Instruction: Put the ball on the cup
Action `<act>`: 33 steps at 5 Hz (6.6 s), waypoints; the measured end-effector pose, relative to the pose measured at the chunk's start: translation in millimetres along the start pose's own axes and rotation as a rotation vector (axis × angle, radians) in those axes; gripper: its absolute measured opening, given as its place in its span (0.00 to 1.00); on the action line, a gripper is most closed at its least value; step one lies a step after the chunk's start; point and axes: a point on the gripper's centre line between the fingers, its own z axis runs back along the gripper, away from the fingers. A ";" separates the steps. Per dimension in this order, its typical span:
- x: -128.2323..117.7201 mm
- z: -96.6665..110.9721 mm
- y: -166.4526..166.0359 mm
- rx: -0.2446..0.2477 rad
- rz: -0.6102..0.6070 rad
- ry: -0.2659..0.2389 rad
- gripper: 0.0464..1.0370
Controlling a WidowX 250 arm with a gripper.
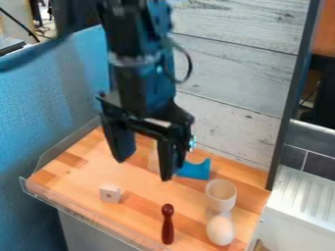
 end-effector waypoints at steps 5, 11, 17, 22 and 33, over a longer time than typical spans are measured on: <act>77.9 -98.7 -15.9 0.052 0.316 -0.114 0.96; 73.0 -147.1 -27.8 0.264 0.991 -0.171 0.96; 92.3 -170.9 -33.2 0.266 1.017 -0.146 0.96; 87.3 -185.8 -27.0 0.278 1.046 -0.057 0.71; 128.2 -142.6 -11.5 0.222 1.086 -0.082 0.97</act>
